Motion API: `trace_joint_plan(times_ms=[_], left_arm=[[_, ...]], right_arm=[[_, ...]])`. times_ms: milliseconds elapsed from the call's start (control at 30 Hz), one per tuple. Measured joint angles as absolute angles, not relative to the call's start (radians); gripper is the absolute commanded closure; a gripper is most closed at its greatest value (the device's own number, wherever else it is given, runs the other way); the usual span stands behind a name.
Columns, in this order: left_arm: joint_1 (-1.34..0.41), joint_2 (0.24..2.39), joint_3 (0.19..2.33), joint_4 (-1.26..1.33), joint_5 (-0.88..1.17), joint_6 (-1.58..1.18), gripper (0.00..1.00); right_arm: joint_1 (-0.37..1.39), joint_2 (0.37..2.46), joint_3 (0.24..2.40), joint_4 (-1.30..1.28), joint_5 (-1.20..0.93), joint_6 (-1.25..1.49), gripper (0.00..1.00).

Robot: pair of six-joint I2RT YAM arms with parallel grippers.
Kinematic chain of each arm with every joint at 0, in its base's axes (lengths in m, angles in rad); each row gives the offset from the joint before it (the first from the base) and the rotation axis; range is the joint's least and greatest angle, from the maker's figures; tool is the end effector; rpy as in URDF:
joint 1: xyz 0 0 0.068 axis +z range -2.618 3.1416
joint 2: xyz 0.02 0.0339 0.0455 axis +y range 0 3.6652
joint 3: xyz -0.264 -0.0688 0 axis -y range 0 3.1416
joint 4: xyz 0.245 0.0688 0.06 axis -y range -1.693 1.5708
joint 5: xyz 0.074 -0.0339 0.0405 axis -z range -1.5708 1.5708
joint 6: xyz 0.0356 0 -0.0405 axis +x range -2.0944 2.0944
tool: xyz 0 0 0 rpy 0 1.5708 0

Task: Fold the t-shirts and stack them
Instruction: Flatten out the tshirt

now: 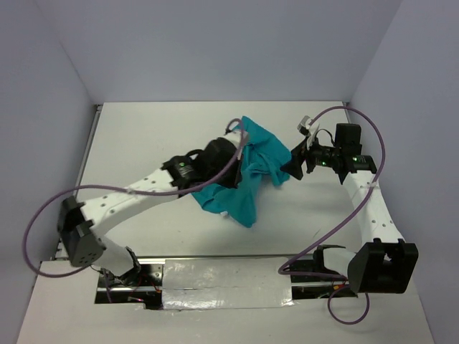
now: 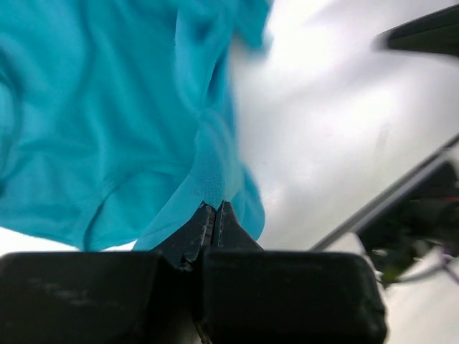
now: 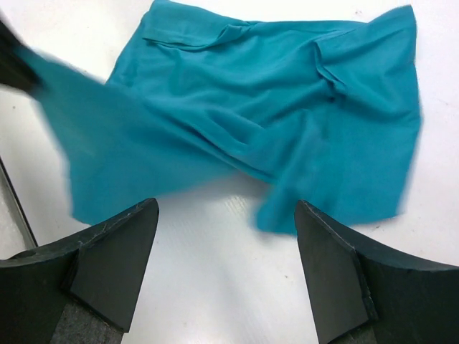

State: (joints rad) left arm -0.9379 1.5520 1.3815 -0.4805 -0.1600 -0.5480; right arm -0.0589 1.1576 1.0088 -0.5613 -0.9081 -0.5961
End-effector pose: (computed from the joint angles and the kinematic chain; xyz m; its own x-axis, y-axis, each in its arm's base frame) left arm 0.2137 -0.2817 0.3289 -0.6816 0.0596 -0.7293 0.4287 0.8402 -0.3320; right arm 0.2391 0.0140 0.3158 -0.2238 -0.3328 -0.9160 -0.8292 0.5589 -0.0004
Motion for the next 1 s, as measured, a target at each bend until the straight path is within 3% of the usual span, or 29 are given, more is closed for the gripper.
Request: trace_joint_plan(times_ms=[267,333,667,1000], left_arm=[[-0.896,1.180,1.381,-0.604,-0.217,-0.556,1.00],[-0.881,1.138,1.383,-0.637,-0.231,-0.556,1.00],[-0.868,1.108,1.417,-0.748,-0.245,-0.554,1.00],[-0.866,1.083,1.590,-0.845,-0.304,-0.554,1.00]], right_arm=[[-0.059,1.198,1.012,-0.559,-0.906,-0.599,0.16],[-0.045,1.226,1.024,-0.561,-0.908,-0.600,0.02],[0.347,1.260,0.975,-0.416,-0.710,-0.461,0.03],[0.591,1.355,0.976,-0.281,-0.471,-0.066,0.06]])
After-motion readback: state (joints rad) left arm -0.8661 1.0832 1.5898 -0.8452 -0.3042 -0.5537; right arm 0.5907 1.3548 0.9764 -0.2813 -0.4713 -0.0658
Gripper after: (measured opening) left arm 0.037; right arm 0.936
